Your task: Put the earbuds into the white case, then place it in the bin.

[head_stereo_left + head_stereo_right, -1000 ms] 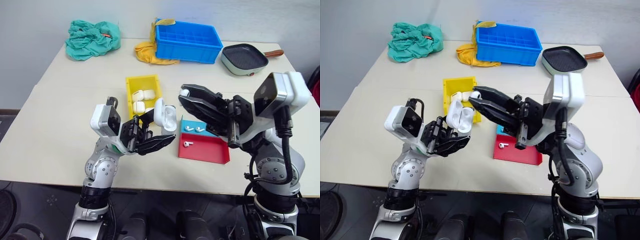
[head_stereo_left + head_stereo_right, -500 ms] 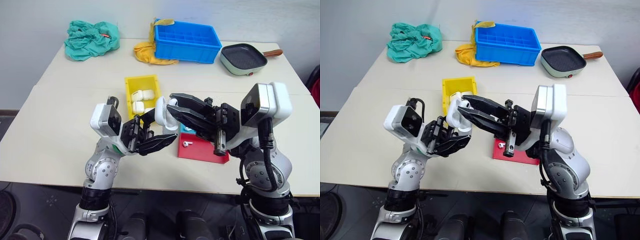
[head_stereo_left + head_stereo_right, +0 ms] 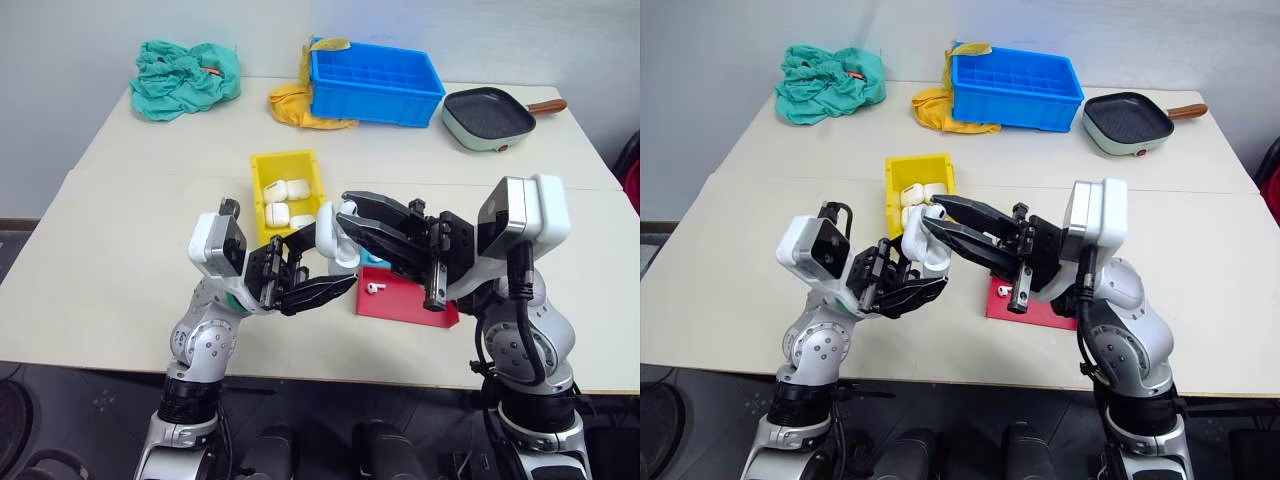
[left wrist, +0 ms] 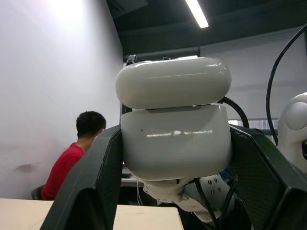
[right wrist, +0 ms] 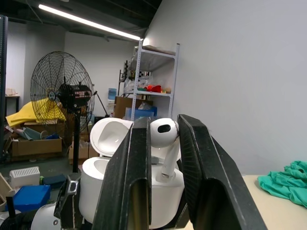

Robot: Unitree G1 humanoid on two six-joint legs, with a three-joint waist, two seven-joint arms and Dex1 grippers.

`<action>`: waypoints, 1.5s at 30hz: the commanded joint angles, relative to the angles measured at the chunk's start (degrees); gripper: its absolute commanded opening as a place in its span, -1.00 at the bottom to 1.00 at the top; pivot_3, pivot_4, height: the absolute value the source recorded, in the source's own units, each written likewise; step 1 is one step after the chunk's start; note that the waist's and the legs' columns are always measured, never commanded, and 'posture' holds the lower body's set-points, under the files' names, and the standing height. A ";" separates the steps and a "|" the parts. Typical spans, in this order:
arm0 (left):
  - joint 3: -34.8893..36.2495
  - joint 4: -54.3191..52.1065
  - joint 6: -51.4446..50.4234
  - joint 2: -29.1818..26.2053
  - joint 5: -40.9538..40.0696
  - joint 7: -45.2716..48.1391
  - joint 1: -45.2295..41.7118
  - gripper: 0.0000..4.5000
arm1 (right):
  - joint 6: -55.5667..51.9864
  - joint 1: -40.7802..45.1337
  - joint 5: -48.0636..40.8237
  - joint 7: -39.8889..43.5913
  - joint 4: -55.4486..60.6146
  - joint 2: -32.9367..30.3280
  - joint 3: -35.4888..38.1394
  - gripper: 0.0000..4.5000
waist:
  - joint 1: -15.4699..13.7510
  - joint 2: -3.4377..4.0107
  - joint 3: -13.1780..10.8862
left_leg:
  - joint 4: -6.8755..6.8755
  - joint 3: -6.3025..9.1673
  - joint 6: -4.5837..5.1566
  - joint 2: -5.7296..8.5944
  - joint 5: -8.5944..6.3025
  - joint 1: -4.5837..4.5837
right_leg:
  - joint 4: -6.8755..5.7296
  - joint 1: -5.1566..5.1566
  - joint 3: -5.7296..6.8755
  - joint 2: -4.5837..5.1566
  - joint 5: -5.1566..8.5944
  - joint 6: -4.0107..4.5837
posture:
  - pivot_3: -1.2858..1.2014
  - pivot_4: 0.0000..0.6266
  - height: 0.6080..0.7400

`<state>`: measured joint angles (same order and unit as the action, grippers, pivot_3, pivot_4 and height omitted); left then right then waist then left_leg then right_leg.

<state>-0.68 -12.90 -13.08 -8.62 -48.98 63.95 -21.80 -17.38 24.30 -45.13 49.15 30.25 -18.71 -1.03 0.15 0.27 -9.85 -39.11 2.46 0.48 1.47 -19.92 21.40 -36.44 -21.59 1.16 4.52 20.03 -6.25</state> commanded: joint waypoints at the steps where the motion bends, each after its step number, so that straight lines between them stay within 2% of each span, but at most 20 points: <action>1: -0.10 -3.17 1.47 1.30 -0.77 -0.53 -1.40 0.25 | -3.16 -1.46 -0.90 1.94 -0.01 -1.94 -2.87 -0.82 | 0.00 0.00 0.00 | 0.00 0.00 0.00 0.00 0.00 0.00 | 0.01 0.00 0.00 0.00 0.00 0.00 | 0.03 -0.52 1.00; 2: -0.06 -3.15 1.49 1.36 -0.74 -0.56 -1.49 0.25 | -2.74 -1.48 -0.85 1.88 -0.09 -1.88 -2.83 -0.82 | 0.00 0.00 0.00 | 0.01 0.00 0.00 0.00 0.00 0.00 | 0.03 0.00 0.00 0.00 0.00 0.00 | 0.03 -0.52 1.00; 9: 0.37 -2.84 1.96 1.87 -0.26 -0.36 -1.95 0.25 | -1.89 -1.99 -1.38 2.75 0.47 -4.16 -1.59 0.22 | -0.08 0.00 0.00 | 0.01 0.00 0.00 0.00 0.00 0.00 | 0.14 0.01 0.00 0.01 0.00 0.00 | 0.03 -0.52 1.00; 13: 1.52 -1.78 2.51 0.95 0.60 0.28 -0.48 0.25 | -4.93 -4.00 -7.26 1.04 2.89 -10.55 6.78 0.84 | -0.23 -0.01 -0.01 | 0.04 0.02 0.01 0.00 -0.01 0.01 | 0.28 0.06 0.01 0.01 0.00 0.00 | 0.03 -0.52 1.00; 14: 1.88 -1.06 3.03 0.09 1.30 1.24 0.46 0.25 | -6.37 -5.94 -9.34 0.66 3.07 -13.53 10.73 0.97 | -0.38 -0.01 -0.01 | 0.04 0.03 0.01 0.00 -0.01 0.02 | 0.32 0.07 0.02 0.01 0.00 0.00 | 0.03 -0.52 1.00; 17: 3.22 0.91 5.10 -2.55 3.07 4.01 3.85 0.25 | -8.11 -19.43 -8.19 6.34 0.66 -23.96 26.15 0.99 | -1.54 -0.01 -0.01 | 0.06 0.04 0.10 0.01 -0.05 0.05 | 0.49 0.17 0.05 0.03 0.00 0.00 | 0.03 -0.52 1.00; 20: 3.43 1.89 6.74 -3.58 3.66 5.16 5.67 0.25 | -5.18 -31.14 -3.75 11.98 -4.63 -27.75 34.42 0.99 | -1.64 -0.02 -0.01 | 0.22 0.00 0.16 0.00 -0.09 0.05 | 0.51 0.23 0.07 0.00 0.00 0.00 | 0.03 -0.52 1.00; 23: 3.27 2.91 8.23 -3.93 4.59 6.27 7.42 0.25 | 6.74 -40.12 7.18 17.91 -16.79 -28.23 39.12 0.99 | -1.65 -0.03 -0.02 | 0.12 -0.04 0.20 0.01 -0.10 0.00 | 0.61 0.36 0.06 0.00 -0.01 -0.01 | 0.03 -0.52 1.00; 27: 3.04 3.25 9.42 -3.83 5.15 6.44 8.72 0.25 | 13.73 -43.70 16.57 16.81 -29.59 -30.09 39.84 0.99 | -1.31 0.02 -0.03 | 0.15 -0.13 0.25 0.02 -0.12 -0.37 | 0.86 0.76 -0.03 0.00 -0.01 -0.02 | 0.03 -0.52 1.00; 30: 2.91 2.71 9.90 -3.73 5.39 5.82 9.57 0.25 | 15.18 -40.29 16.48 18.38 -30.14 -31.04 37.61 0.99 | -0.11 0.20 -0.02 | 0.14 -0.18 0.19 -0.04 -0.09 -0.42 | 0.84 0.75 -0.10 -0.05 0.00 0.00 | 0.03 -0.52 1.00; 33: 2.68 2.43 10.58 -3.58 5.78 5.46 10.35 0.25 | 6.63 -33.32 14.90 16.44 -25.23 -34.58 32.37 0.99 | 0.45 0.47 -0.07 | 0.17 -0.24 0.15 -0.08 -0.06 -0.70 | 0.76 0.91 -0.18 -0.09 0.00 0.00 | 0.03 -0.52 1.00; 36: 2.37 2.84 11.35 -3.49 6.35 5.26 11.17 0.25 | 0.49 -22.07 14.86 19.04 -21.80 -39.99 22.69 0.99 | 0.54 0.58 -0.12 | 0.19 -0.23 0.14 -0.10 -0.06 -0.84 | 0.74 1.00 -0.20 -0.09 0.00 0.00 | 0.03 -0.52 1.00; 39: 2.27 3.23 11.72 -3.46 6.70 5.06 11.70 0.25 | -3.37 -10.53 17.44 19.87 -21.41 -41.28 13.02 0.73 | -0.13 0.56 -0.16 | 0.21 -0.07 0.09 -0.12 -0.08 -0.83 | 0.76 0.98 -0.11 -0.09 0.00 0.00 | 0.03 -0.52 1.00; 42: 2.76 3.50 11.76 -3.73 6.62 4.60 11.84 0.25 | -5.39 2.61 23.45 20.15 -23.63 -38.57 1.49 0.22 | -1.02 0.54 -0.17 | 0.17 0.11 0.09 -0.08 -0.10 -0.55 | 0.83 0.81 0.01 -0.04 0.00 0.00 | 0.03 -0.52 1.00; 43: 3.10 3.62 11.72 -3.93 6.49 4.41 11.87 0.25 | -5.61 6.51 25.89 19.90 -25.16 -37.03 -1.93 0.13 | -1.23 0.50 -0.17 | 0.06 0.12 0.09 -0.08 -0.11 -0.33 | 0.82 0.62 0.02 -0.03 0.00 0.00 | 0.03 -0.52 1.00; 45: 3.61 3.89 11.74 -4.32 6.44 4.29 11.92 0.25 | -4.93 11.94 29.47 20.22 -28.32 -34.62 -6.51 0.13 | -1.19 0.49 -0.18 | -0.02 0.04 0.10 0.00 -0.10 0.04 | 0.64 0.18 -0.03 0.02 -0.02 -0.02 | 0.03 -0.52 1.00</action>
<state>2.16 -8.08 -1.89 -12.51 -42.18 68.36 -10.03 -22.56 34.60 -18.21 69.13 3.08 -53.36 -5.82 -1.04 0.77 -10.03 -39.12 2.46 0.58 1.48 -20.02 21.51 -35.83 -21.51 1.12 4.54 20.02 -6.28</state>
